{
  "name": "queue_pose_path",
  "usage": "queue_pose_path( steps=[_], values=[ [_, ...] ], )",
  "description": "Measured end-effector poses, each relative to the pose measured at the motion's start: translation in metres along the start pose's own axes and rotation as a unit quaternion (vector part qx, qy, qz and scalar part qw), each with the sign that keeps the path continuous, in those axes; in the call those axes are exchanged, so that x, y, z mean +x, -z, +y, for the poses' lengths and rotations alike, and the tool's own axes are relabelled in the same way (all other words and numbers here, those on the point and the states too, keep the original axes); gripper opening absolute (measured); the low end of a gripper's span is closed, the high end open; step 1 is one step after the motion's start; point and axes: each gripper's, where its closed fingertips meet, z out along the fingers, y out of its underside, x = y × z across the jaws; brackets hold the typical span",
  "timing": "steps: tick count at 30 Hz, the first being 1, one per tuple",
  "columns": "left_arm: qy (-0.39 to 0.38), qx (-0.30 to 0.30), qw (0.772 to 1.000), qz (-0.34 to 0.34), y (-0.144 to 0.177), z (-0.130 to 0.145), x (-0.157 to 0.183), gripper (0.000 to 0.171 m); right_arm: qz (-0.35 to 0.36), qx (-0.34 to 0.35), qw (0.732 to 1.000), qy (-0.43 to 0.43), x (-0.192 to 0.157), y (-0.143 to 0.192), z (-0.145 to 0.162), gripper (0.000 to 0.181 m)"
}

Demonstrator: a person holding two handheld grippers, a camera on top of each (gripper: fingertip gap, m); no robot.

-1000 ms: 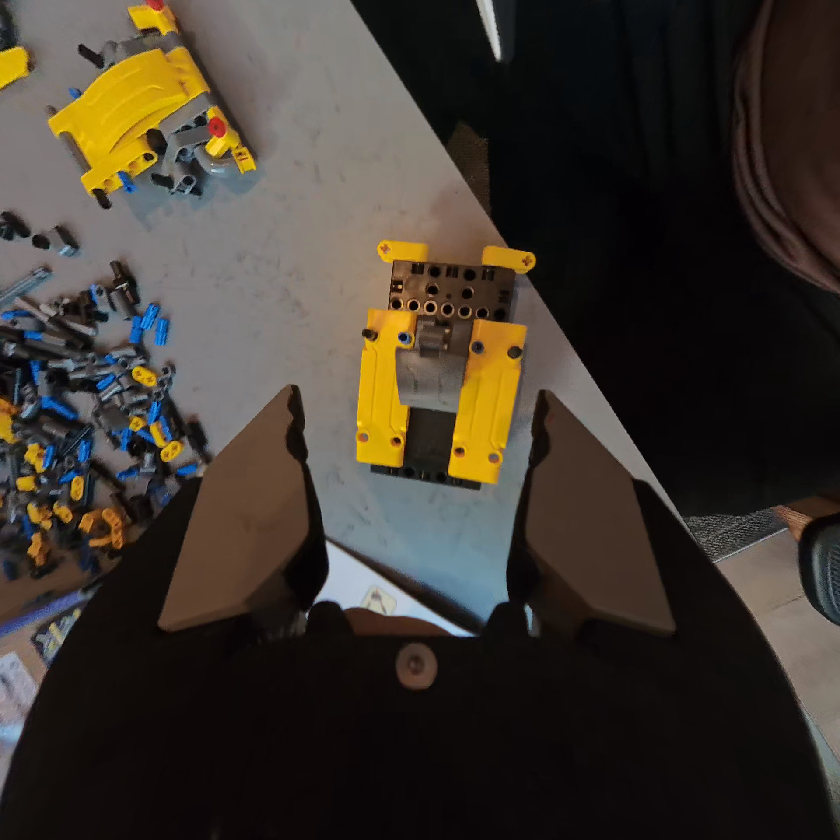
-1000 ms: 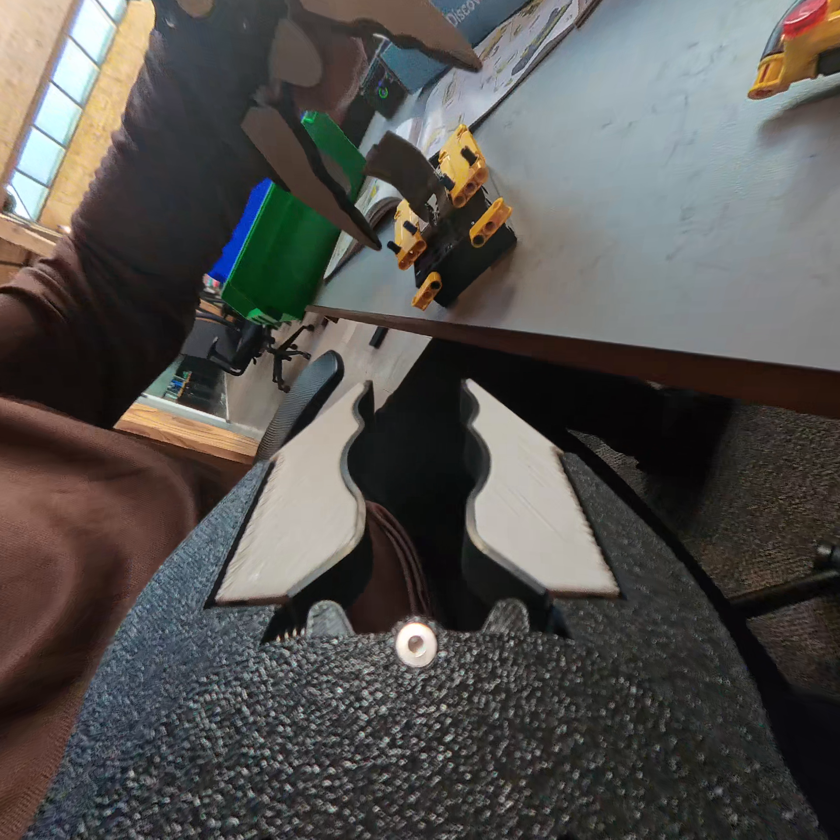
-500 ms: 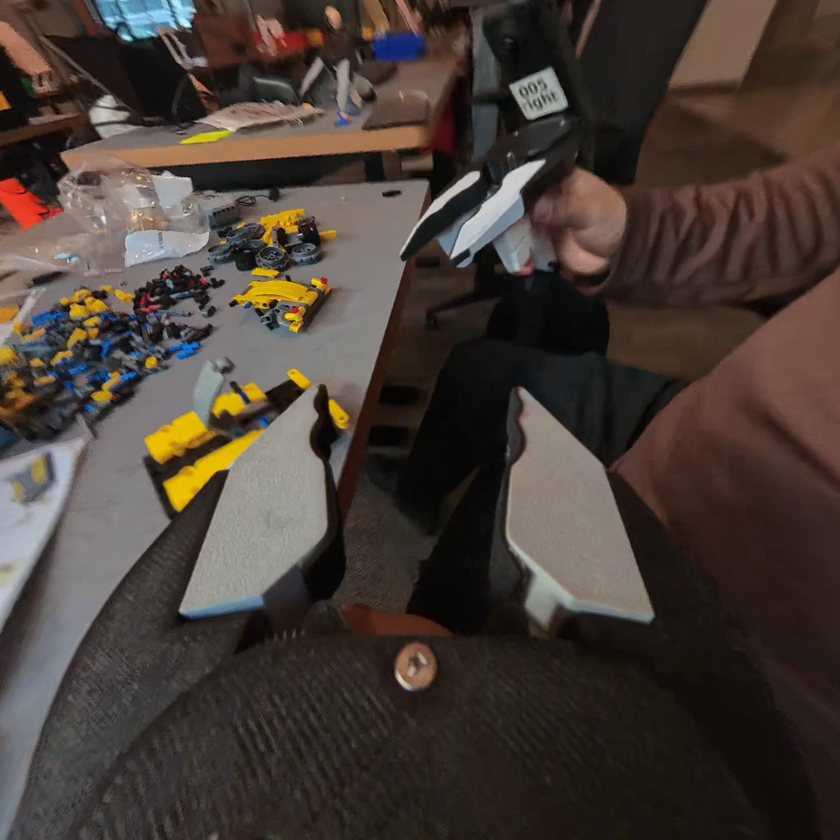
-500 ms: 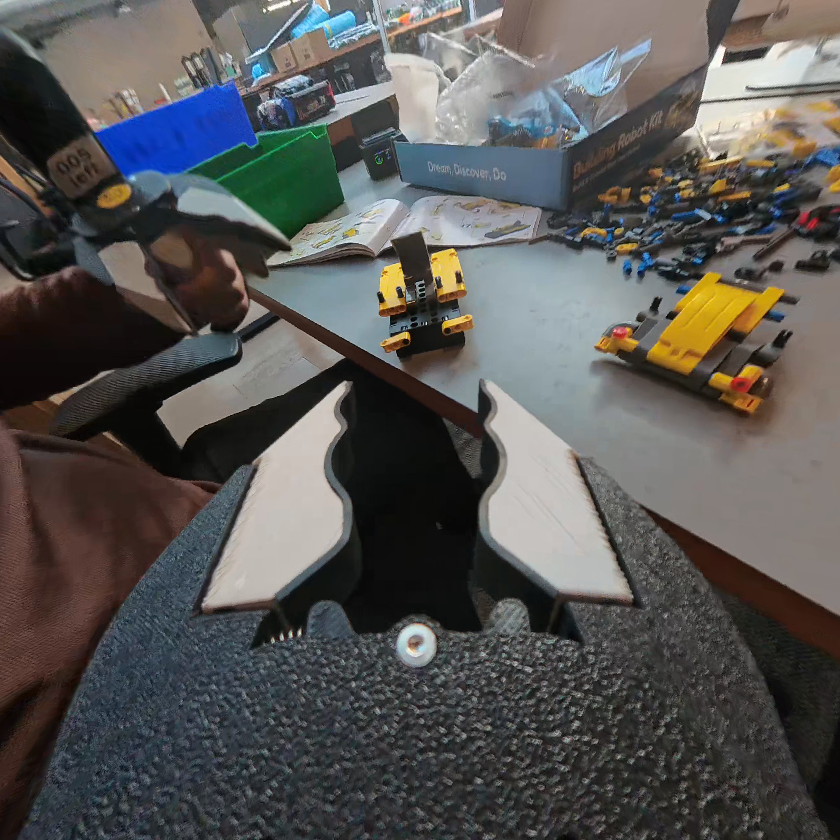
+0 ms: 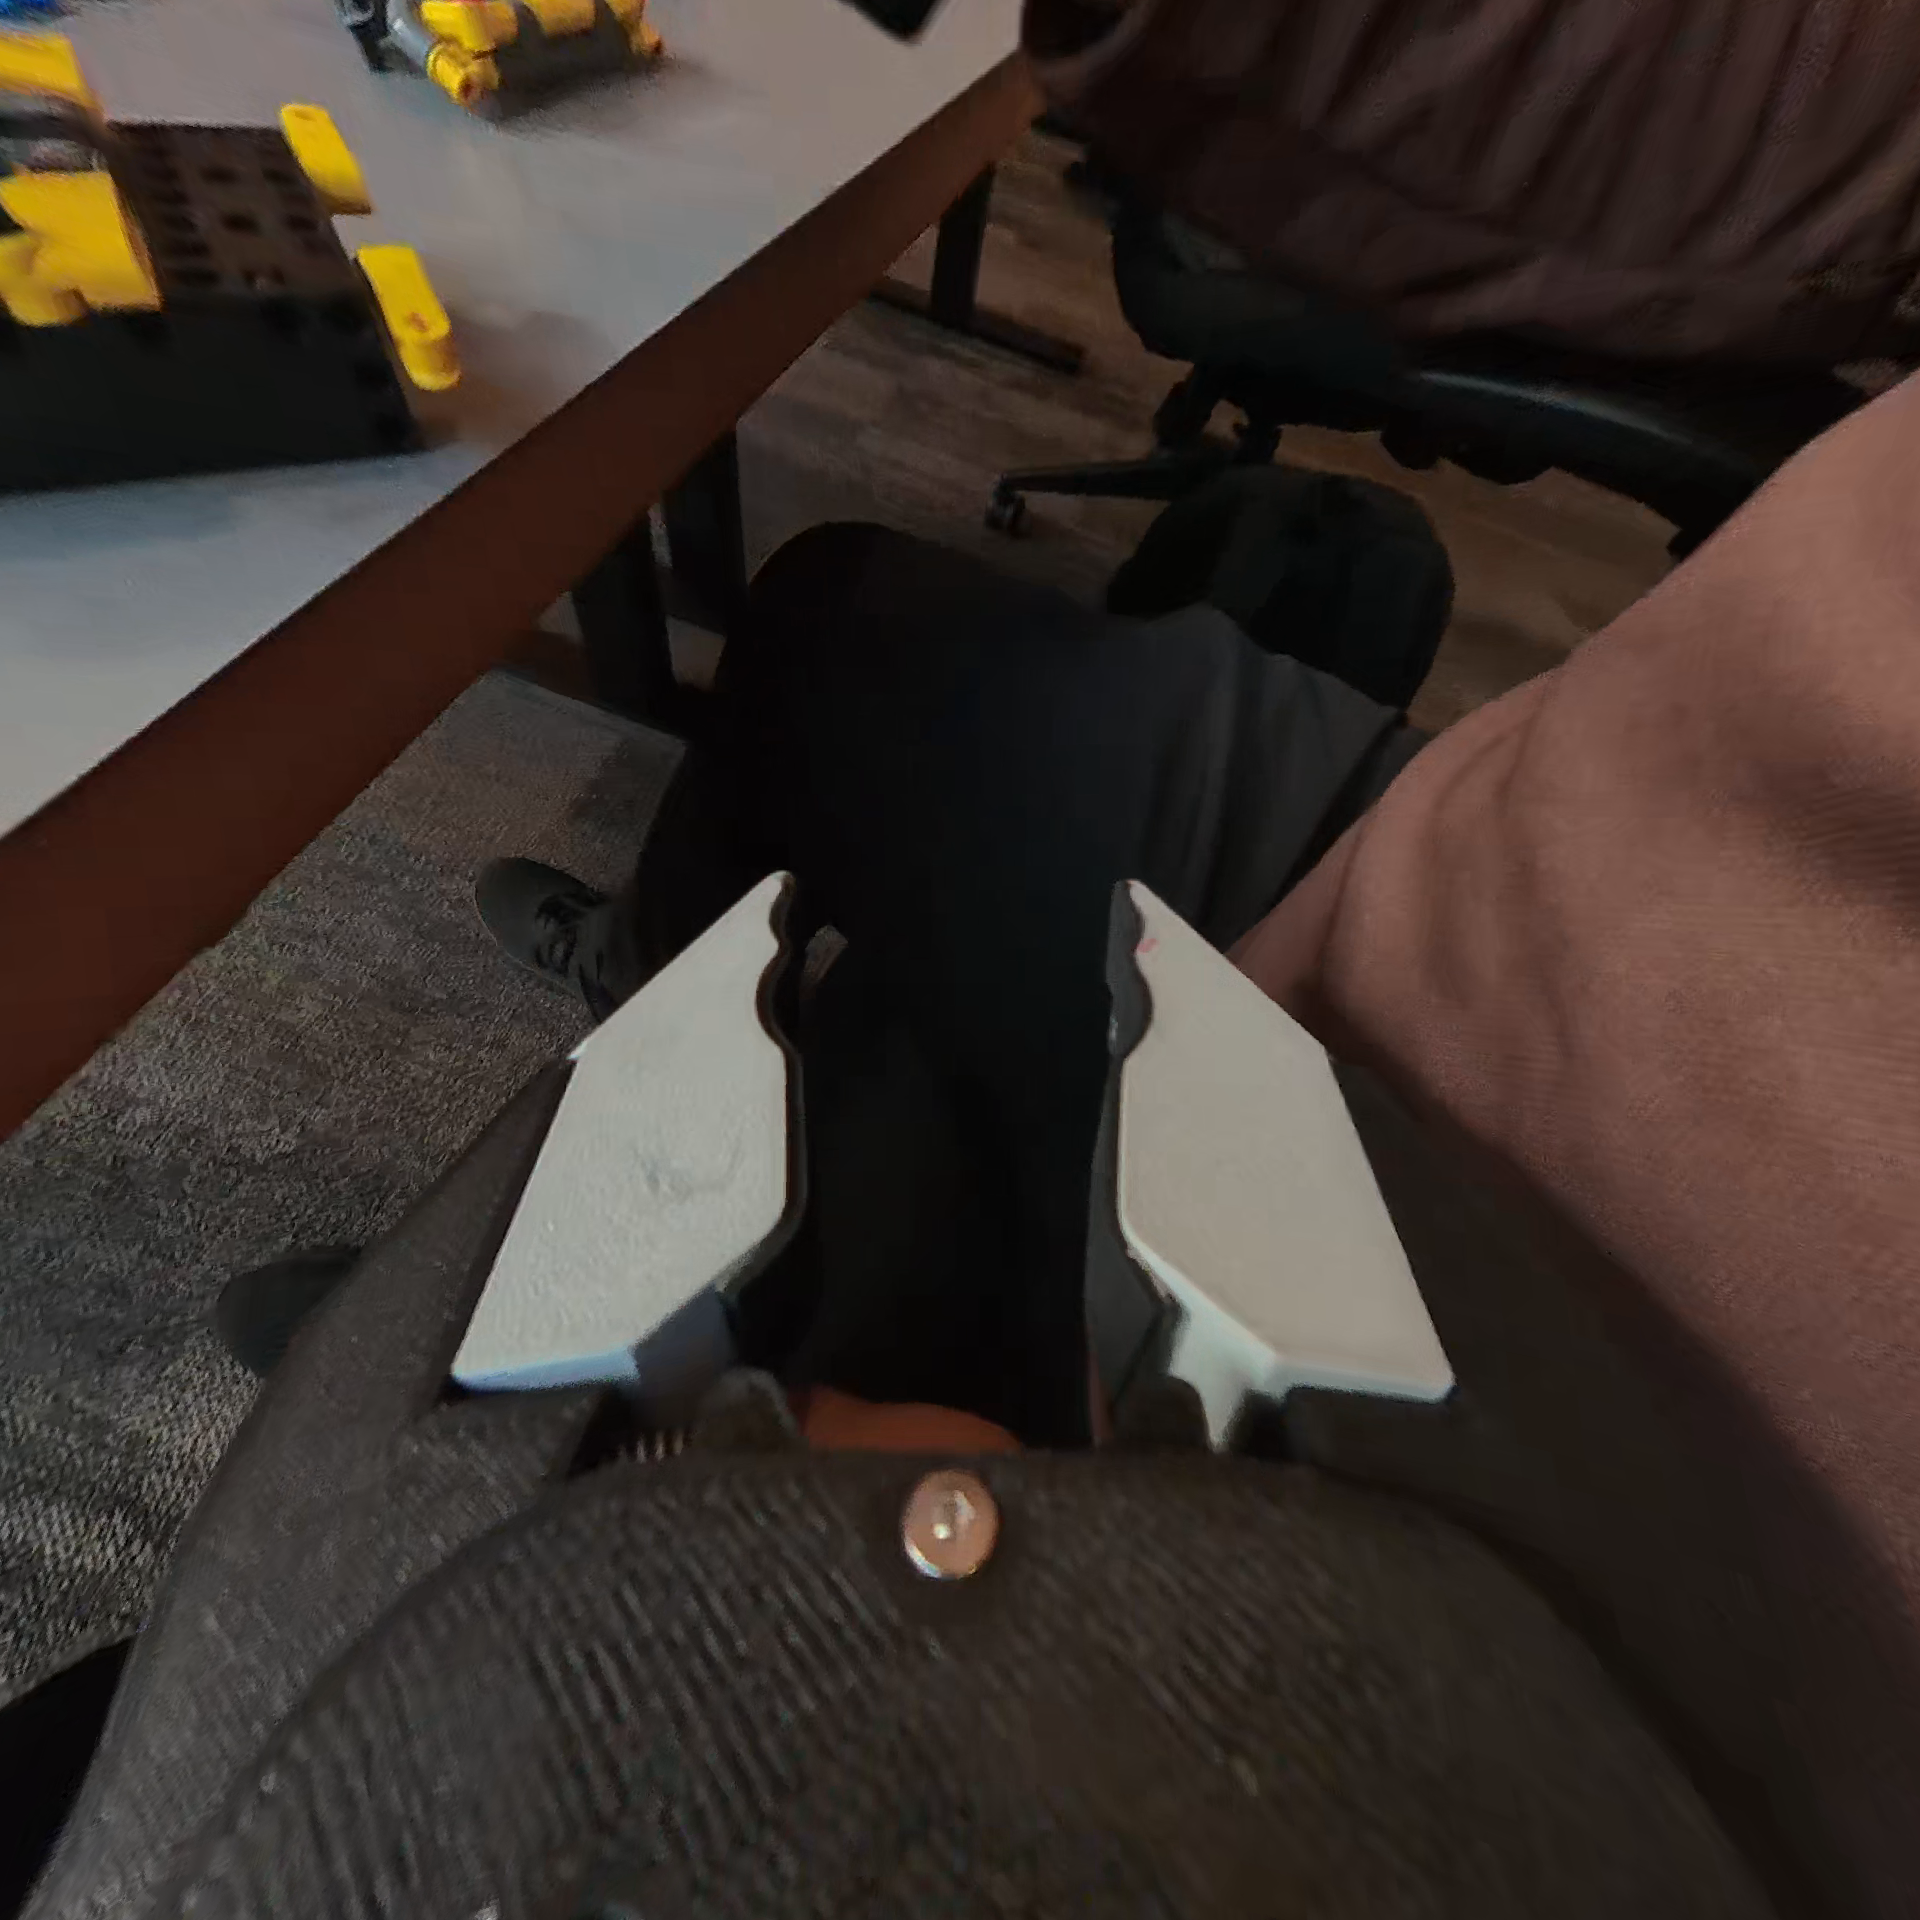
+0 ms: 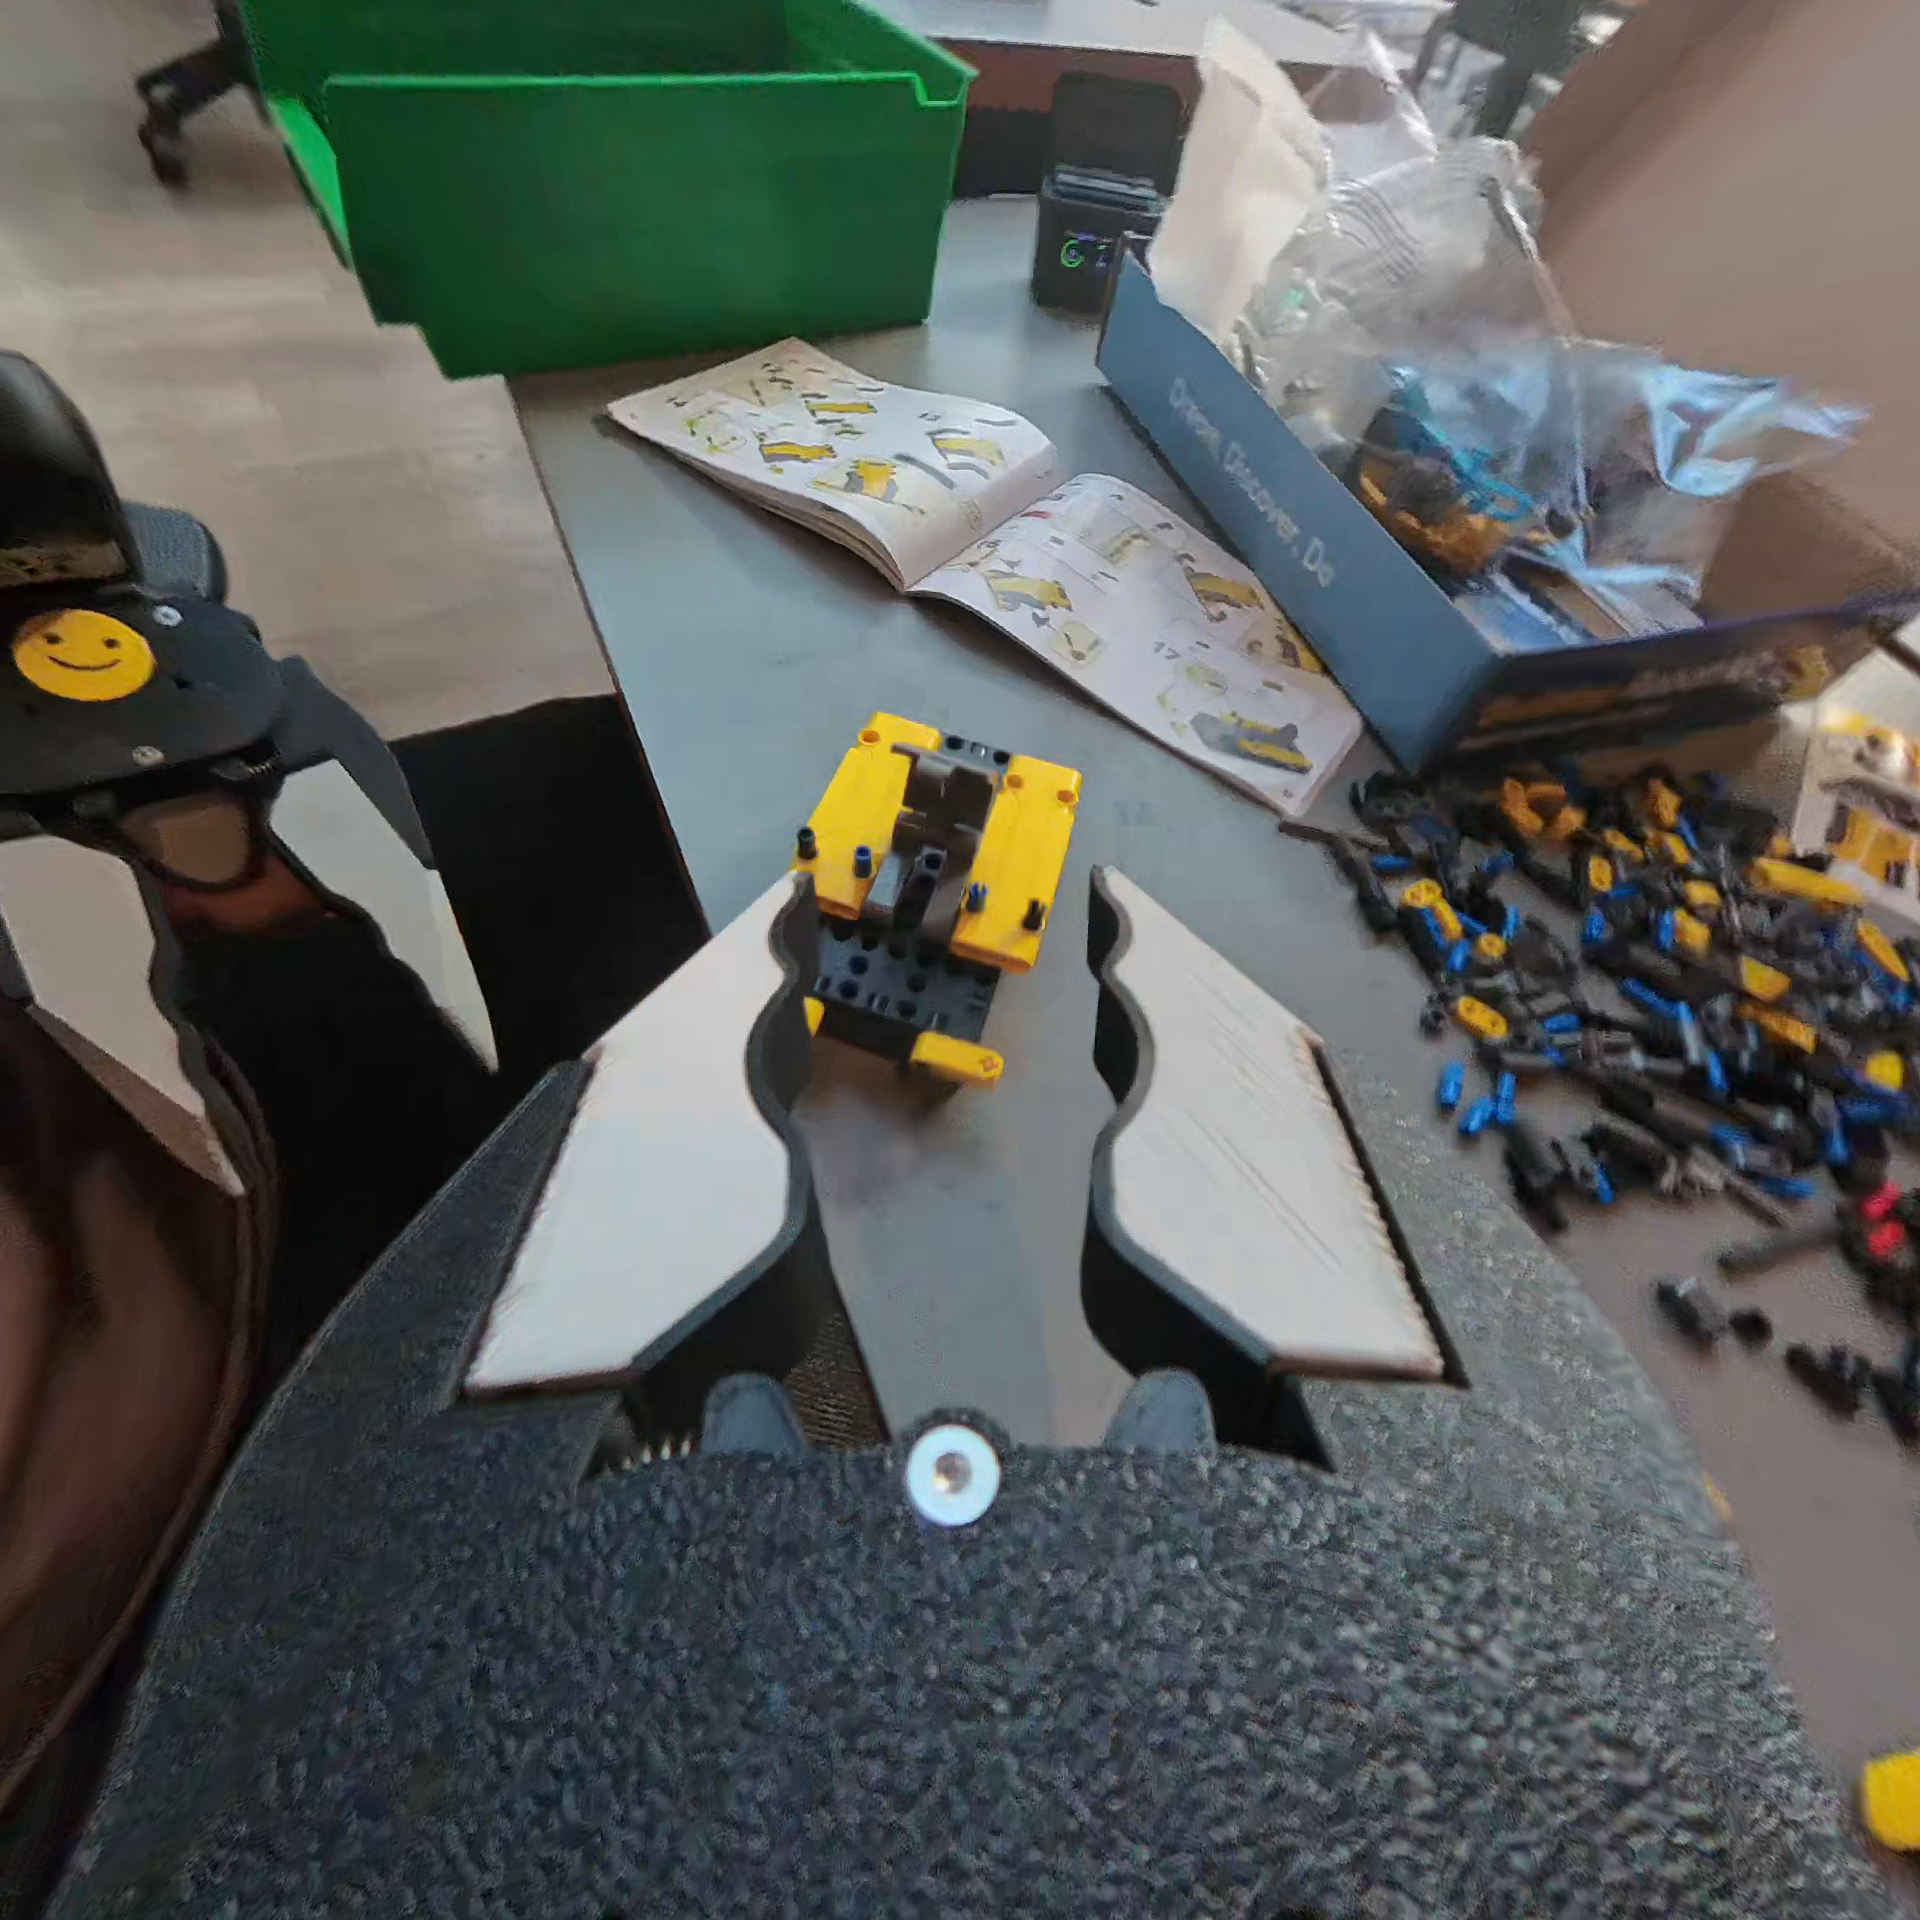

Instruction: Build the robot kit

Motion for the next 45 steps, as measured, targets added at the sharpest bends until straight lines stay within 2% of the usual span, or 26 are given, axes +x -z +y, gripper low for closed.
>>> queue_pose_path(
  steps=[3,5,9,12,14,17,21,23,26,28,31,34,36,39,41,45],
  values=[
    [0.023,-0.012,0.999,-0.024,0.008,0.015,-0.005,0.057,-0.045,-0.049,0.993,0.1,0.005,-0.029,-0.003,0.046],
    [0.04,-0.012,0.998,-0.037,0.013,0.021,-0.007,0.057,-0.084,-0.078,0.979,0.167,0.004,-0.045,-0.001,0.027],
    [0.063,-0.004,0.996,-0.057,0.022,0.027,-0.009,0.056,-0.166,-0.123,0.954,0.216,0.0,-0.067,0.0,0.018],
    [0.07,0.008,0.996,-0.053,0.029,0.026,-0.002,0.055,-0.228,-0.145,0.942,0.196,-0.004,-0.075,-0.005,0.018],
    [0.064,0.022,0.994,-0.087,0.038,0.015,-0.01,0.054,-0.263,-0.16,0.935,0.174,-0.006,-0.079,-0.007,0.018],
    [0.057,0.02,0.981,-0.184,0.051,-0.011,-0.049,0.056,-0.312,-0.204,0.921,0.111,-0.009,-0.081,-0.008,0.017],
    [0.038,0.057,0.96,-0.271,0.059,-0.067,-0.103,0.066,-0.344,-0.278,0.896,0.036,-0.007,-0.091,-0.006,0.014],
    [0.037,0.058,0.953,-0.295,0.054,-0.079,-0.126,0.066,-0.328,-0.287,0.899,0.042,-0.002,-0.1,-0.006,0.003],
    [0.04,0.055,0.955,-0.29,0.041,-0.082,-0.144,0.068,-0.339,-0.306,0.889,0.028,-0.005,-0.105,-0.005,0.004],
    [0.032,0.055,0.954,-0.294,0.043,-0.08,-0.147,0.065,-0.317,-0.305,0.897,0.042,-0.001,-0.108,-0.006,0.014],
    [0.03,0.047,0.954,-0.294,0.052,-0.074,-0.141,0.069,-0.286,-0.278,0.916,0.044,0.005,-0.1,-0.017,0.023],
    [0.032,0.028,0.955,-0.292,0.06,-0.061,-0.131,0.072,-0.254,-0.193,0.948,0.0,0.013,-0.075,-0.043,0.027],
    [0.03,0.01,0.961,-0.276,0.058,-0.053,-0.121,0.071,-0.23,-0.132,0.963,-0.044,0.017,-0.057,-0.049,0.028],
    [0.01,-0.01,0.965,-0.261,0.045,-0.05,-0.117,0.066,-0.222,-0.111,0.962,-0.109,0.011,-0.045,-0.021,0.044],
    [-0.001,-0.027,0.969,-0.247,0.035,-0.053,-0.119,0.067,-0.224,-0.117,0.958,-0.139,0.003,-0.047,0.004,0.048],
    [-0.038,-0.088,0.973,-0.211,0.017,-0.052,-0.128,0.062,-0.227,-0.119,0.95,-0.178,-0.009,-0.057,0.033,0.06]
  ],
)
